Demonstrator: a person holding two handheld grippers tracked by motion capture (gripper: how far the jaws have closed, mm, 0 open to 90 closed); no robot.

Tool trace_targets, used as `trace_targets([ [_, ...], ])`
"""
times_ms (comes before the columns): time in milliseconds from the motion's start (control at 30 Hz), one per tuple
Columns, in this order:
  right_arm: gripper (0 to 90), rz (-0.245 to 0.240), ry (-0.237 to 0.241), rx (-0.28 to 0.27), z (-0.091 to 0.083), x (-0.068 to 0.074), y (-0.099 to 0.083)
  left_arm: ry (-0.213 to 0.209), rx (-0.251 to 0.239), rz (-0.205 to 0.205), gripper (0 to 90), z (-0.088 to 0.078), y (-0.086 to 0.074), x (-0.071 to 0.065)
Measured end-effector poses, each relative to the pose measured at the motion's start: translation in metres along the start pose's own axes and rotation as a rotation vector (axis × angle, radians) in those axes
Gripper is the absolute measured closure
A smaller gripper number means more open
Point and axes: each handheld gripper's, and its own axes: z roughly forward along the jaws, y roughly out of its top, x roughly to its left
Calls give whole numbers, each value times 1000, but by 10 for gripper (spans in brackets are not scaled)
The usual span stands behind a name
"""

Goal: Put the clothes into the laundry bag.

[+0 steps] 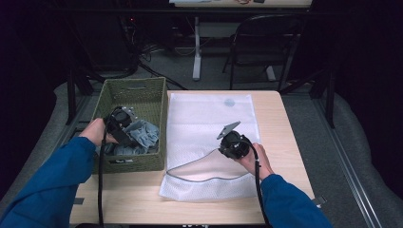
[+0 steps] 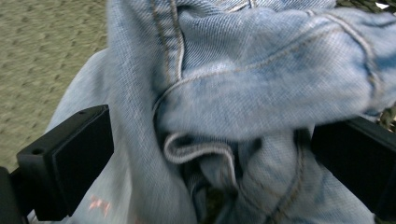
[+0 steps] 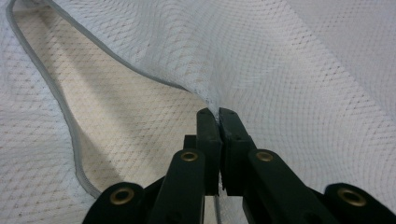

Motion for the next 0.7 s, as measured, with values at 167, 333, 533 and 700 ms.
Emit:
trace_targets([
  [167,882,-5,2,2,0,1,0,-11,33,27,0,14,3,-2],
  [333,881,-4,5,5,0,1,0,-21,46,38,0,20,5,-2],
  [533,881,-12,3,7,1,2,0,-45,74,45,0,27,3,1],
  [700,881,-6,4,9,1,2,0,-61,111,55,5,30,5,4],
])
